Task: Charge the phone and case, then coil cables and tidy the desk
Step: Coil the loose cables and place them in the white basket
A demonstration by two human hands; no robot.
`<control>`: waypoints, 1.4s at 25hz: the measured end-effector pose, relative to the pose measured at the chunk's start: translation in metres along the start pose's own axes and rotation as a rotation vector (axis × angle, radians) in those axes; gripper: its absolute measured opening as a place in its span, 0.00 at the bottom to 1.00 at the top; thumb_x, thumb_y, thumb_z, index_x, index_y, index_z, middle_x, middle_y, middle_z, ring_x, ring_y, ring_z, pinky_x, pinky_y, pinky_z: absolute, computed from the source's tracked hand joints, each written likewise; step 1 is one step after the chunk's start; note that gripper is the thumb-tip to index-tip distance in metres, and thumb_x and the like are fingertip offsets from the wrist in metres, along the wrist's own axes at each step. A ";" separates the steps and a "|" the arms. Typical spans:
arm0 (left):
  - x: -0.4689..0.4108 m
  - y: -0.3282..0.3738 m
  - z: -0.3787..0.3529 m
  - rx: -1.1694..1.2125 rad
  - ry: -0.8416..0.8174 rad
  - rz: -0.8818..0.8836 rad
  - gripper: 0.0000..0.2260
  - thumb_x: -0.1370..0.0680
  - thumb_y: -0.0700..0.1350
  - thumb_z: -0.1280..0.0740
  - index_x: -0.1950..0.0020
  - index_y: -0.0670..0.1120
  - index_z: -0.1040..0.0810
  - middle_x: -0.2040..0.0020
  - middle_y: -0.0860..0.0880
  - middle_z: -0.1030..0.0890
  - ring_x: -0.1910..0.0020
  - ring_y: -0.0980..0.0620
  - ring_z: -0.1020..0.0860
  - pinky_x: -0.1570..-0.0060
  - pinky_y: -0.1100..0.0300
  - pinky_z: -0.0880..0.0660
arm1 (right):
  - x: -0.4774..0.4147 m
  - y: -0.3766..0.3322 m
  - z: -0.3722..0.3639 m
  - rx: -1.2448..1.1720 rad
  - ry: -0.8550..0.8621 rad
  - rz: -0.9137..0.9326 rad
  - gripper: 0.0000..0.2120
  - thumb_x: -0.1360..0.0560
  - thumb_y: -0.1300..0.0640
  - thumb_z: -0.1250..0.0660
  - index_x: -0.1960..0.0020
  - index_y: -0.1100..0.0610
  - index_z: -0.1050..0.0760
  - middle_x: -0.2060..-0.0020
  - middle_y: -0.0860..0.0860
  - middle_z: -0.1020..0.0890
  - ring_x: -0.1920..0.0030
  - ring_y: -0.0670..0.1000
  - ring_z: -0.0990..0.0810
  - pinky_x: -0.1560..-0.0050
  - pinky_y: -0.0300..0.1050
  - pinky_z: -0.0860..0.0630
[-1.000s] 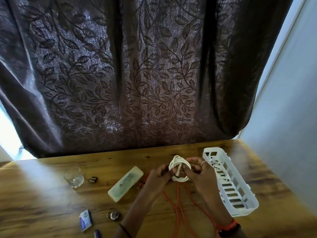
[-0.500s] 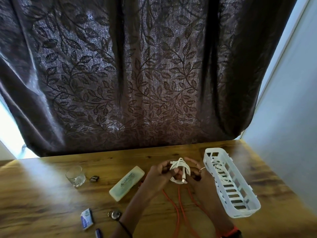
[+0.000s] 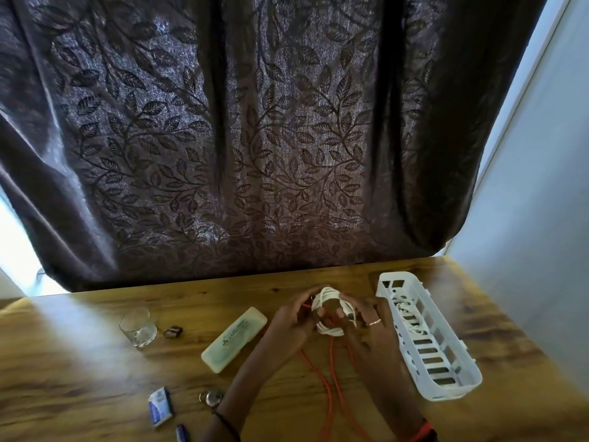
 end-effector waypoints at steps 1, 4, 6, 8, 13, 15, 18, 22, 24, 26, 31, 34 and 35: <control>0.000 -0.001 -0.003 0.030 -0.027 -0.002 0.17 0.22 0.43 0.35 0.34 0.51 0.28 0.40 0.53 0.22 0.42 0.58 0.23 0.44 0.64 0.25 | 0.002 -0.003 0.002 0.031 0.047 0.013 0.12 0.26 0.52 0.37 0.46 0.54 0.21 0.54 0.50 0.25 0.54 0.38 0.28 0.49 0.17 0.38; 0.001 -0.007 -0.007 0.042 -0.057 -0.003 0.17 0.23 0.45 0.34 0.34 0.53 0.27 0.39 0.52 0.22 0.41 0.57 0.23 0.41 0.58 0.25 | -0.001 -0.003 0.005 0.008 0.068 -0.012 0.11 0.28 0.50 0.40 0.50 0.51 0.23 0.57 0.48 0.23 0.53 0.30 0.28 0.55 0.17 0.36; 0.001 -0.009 -0.006 0.045 -0.011 0.010 0.14 0.24 0.47 0.32 0.40 0.57 0.25 0.41 0.52 0.21 0.44 0.58 0.21 0.43 0.58 0.23 | -0.003 -0.003 0.006 -0.007 0.033 -0.072 0.05 0.27 0.49 0.38 0.52 0.46 0.25 0.60 0.43 0.23 0.54 0.27 0.27 0.58 0.17 0.35; 0.000 -0.011 -0.006 0.057 0.033 0.019 0.12 0.25 0.44 0.31 0.45 0.58 0.25 0.44 0.52 0.20 0.48 0.59 0.20 0.46 0.60 0.22 | -0.002 -0.002 0.003 -0.011 -0.048 -0.142 0.03 0.24 0.50 0.36 0.51 0.45 0.27 0.62 0.38 0.24 0.57 0.30 0.25 0.61 0.21 0.32; -0.006 -0.015 -0.005 -0.101 0.111 0.008 0.14 0.23 0.42 0.34 0.38 0.53 0.27 0.43 0.52 0.21 0.47 0.59 0.21 0.45 0.59 0.23 | -0.001 0.008 0.002 0.068 -0.073 -0.136 0.07 0.25 0.49 0.38 0.52 0.48 0.22 0.56 0.39 0.23 0.54 0.41 0.24 0.52 0.31 0.30; -0.010 -0.020 -0.005 -0.179 0.139 -0.012 0.16 0.22 0.42 0.35 0.34 0.50 0.28 0.40 0.50 0.23 0.43 0.55 0.23 0.41 0.57 0.25 | -0.004 0.012 0.000 -0.037 -0.132 -0.287 0.01 0.25 0.52 0.33 0.55 0.48 0.23 0.62 0.39 0.20 0.60 0.39 0.22 0.58 0.27 0.30; -0.012 -0.022 -0.004 -0.267 0.156 -0.047 0.17 0.21 0.41 0.37 0.33 0.48 0.28 0.39 0.50 0.25 0.42 0.56 0.26 0.45 0.74 0.31 | -0.011 0.022 -0.002 -0.282 -0.209 -0.469 0.02 0.26 0.58 0.32 0.57 0.53 0.21 0.66 0.49 0.16 0.65 0.45 0.17 0.62 0.38 0.22; -0.013 -0.021 -0.001 -0.238 0.159 -0.088 0.14 0.21 0.41 0.37 0.36 0.49 0.25 0.42 0.52 0.24 0.45 0.60 0.26 0.48 0.79 0.34 | -0.016 0.033 0.003 -0.574 -0.271 -0.668 0.06 0.25 0.60 0.34 0.53 0.64 0.22 0.61 0.58 0.15 0.61 0.52 0.15 0.63 0.39 0.19; -0.015 -0.019 -0.001 -0.200 0.150 -0.103 0.13 0.21 0.41 0.37 0.37 0.51 0.25 0.44 0.52 0.23 0.47 0.64 0.25 0.50 0.79 0.34 | -0.017 0.038 0.004 -0.716 -0.299 -0.743 0.07 0.25 0.59 0.34 0.53 0.65 0.23 0.59 0.58 0.15 0.58 0.55 0.15 0.59 0.42 0.18; -0.019 -0.016 -0.005 -0.156 0.117 -0.120 0.13 0.21 0.41 0.38 0.37 0.50 0.25 0.46 0.52 0.24 0.49 0.66 0.25 0.51 0.78 0.33 | -0.016 0.044 0.006 -0.857 -0.291 -0.811 0.07 0.26 0.60 0.34 0.53 0.65 0.24 0.57 0.60 0.15 0.57 0.55 0.15 0.58 0.43 0.18; -0.025 -0.027 -0.024 -0.091 0.120 -0.053 0.14 0.21 0.43 0.37 0.36 0.52 0.26 0.43 0.52 0.23 0.45 0.60 0.24 0.44 0.64 0.27 | -0.014 0.053 0.014 -0.841 -0.215 -0.794 0.00 0.28 0.64 0.32 0.57 0.61 0.23 0.59 0.59 0.15 0.59 0.53 0.16 0.59 0.44 0.18; -0.025 -0.036 -0.046 -0.045 0.145 0.002 0.13 0.21 0.44 0.37 0.36 0.51 0.26 0.41 0.50 0.21 0.42 0.55 0.23 0.42 0.62 0.27 | -0.015 0.058 0.025 -0.547 -0.188 -0.666 0.02 0.27 0.61 0.31 0.55 0.57 0.20 0.61 0.55 0.15 0.57 0.57 0.17 0.55 0.51 0.18; -0.026 -0.037 -0.053 -0.025 0.146 0.017 0.13 0.21 0.43 0.37 0.36 0.50 0.26 0.41 0.50 0.21 0.42 0.54 0.23 0.43 0.63 0.27 | -0.015 0.061 0.029 -0.443 -0.191 -0.614 0.02 0.28 0.59 0.30 0.55 0.54 0.20 0.61 0.53 0.15 0.57 0.57 0.17 0.53 0.53 0.19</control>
Point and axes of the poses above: each hand's wrist, its own x-axis away from the middle knuckle, its own z-axis out of the back of the hand, y = z × x, the point moved 5 cm from there along -x, towards the middle knuckle
